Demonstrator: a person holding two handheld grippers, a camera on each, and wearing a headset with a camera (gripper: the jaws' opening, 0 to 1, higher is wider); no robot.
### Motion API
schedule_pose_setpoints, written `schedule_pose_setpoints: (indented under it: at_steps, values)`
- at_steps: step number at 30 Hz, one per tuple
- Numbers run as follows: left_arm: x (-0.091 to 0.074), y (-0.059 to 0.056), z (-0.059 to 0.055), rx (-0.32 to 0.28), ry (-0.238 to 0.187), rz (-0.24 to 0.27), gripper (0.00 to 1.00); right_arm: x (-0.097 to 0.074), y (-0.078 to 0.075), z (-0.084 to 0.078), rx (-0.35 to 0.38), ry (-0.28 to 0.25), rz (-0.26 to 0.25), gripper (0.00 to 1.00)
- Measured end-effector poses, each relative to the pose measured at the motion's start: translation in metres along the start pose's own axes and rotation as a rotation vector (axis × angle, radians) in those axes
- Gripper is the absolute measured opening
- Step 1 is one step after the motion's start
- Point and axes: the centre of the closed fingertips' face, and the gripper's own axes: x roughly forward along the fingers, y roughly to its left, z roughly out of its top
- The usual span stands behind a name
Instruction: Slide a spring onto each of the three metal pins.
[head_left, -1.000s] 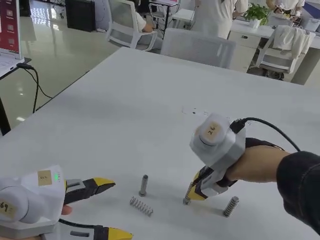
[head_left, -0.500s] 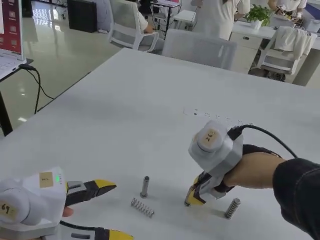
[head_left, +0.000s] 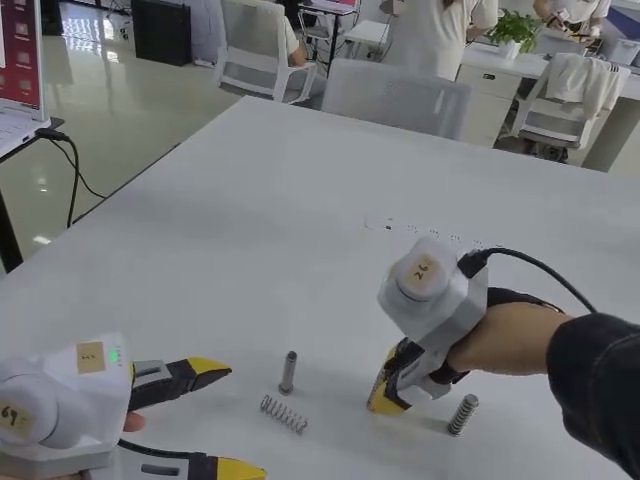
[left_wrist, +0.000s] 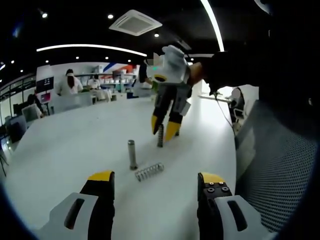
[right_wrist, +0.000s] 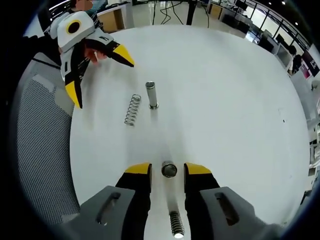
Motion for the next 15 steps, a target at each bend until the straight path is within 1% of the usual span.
schedule_pose_setpoints:
  at_steps: [5, 8, 11, 15]
  values:
    - [0.000, 0.000, 0.001, 0.003, -0.001, 0.000, 0.63, -0.005, 0.003, 0.013, -0.024, -0.022, -0.007, 0.28]
    - [0.000, 0.000, 0.002, 0.004, -0.002, 0.000, 0.63, -0.007, 0.007, 0.021, -0.046, -0.030, -0.007, 0.29]
    - [0.000, 0.000, 0.002, 0.006, -0.002, 0.001, 0.63, -0.008, 0.013, 0.030, -0.056, -0.044, 0.008, 0.30]
    - [-0.001, 0.000, 0.002, 0.007, -0.003, 0.001, 0.63, -0.006, 0.020, 0.037, -0.075, -0.045, 0.017, 0.30]
